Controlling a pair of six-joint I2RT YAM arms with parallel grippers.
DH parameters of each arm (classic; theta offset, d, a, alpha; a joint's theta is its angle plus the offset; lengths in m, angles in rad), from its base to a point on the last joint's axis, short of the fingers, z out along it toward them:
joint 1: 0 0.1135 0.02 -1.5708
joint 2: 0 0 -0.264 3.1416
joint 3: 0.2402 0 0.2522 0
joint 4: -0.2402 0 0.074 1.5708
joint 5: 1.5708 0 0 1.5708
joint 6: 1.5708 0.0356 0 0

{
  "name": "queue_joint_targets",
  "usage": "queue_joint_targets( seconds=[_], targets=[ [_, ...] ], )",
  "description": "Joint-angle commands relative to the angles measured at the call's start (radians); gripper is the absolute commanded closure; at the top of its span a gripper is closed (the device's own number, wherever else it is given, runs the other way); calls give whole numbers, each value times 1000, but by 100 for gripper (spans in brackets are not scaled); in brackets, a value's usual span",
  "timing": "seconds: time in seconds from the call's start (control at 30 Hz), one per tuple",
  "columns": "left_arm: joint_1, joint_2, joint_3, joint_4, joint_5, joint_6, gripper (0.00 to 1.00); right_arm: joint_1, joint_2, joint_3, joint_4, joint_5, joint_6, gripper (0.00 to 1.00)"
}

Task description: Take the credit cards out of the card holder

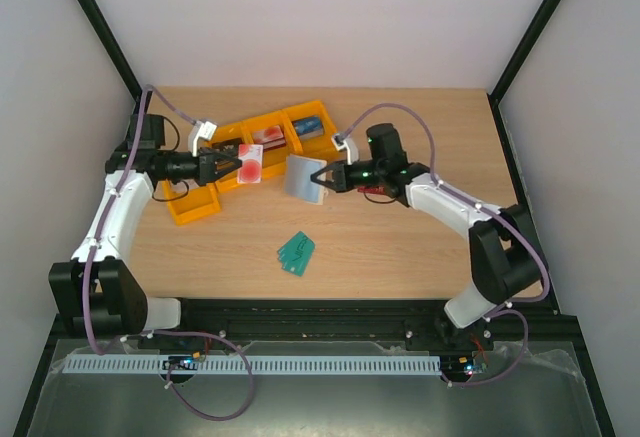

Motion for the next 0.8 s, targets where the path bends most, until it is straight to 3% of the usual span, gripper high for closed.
queue_joint_targets(
  seconds=[0.0, 0.13, 0.3, 0.33, 0.37, 0.4, 0.47, 0.5, 0.6, 0.67, 0.77],
  targets=[
    [2, -26, 25, 0, -34, -4, 98, 123, 55, 63, -23, 8, -4, 98],
    [11, -31, 28, 4, -36, -16, 98, 205, 156, 123, 58, -98, 86, 98],
    [10, -44, 15, -10, -43, 6, 98, 188, 304, 150, -210, -3, 1, 95],
    [5, -43, 15, -15, -59, 16, 98, 188, 328, 160, -278, 54, -26, 81],
    [-5, -45, 15, -22, -87, 30, 98, 184, 343, 171, -350, 122, -54, 55],
    [-21, -46, 16, -31, -125, 48, 98, 174, 340, 176, -395, 201, -71, 37],
    [-61, -46, 18, -57, -191, 94, 98, 133, 289, 156, -424, 329, -70, 5],
    [-80, -45, 18, -73, -201, 118, 98, 122, 247, 152, -430, 401, -68, 1],
    [-128, -36, 29, -146, -159, 199, 98, 110, 123, 174, -435, 566, -114, 1],
    [-161, -24, 51, -211, -131, 272, 98, 111, 35, 169, -388, 511, -167, 1],
    [-197, -16, 81, -304, -85, 383, 98, 119, -69, 131, -281, 253, -262, 1]
  ],
)
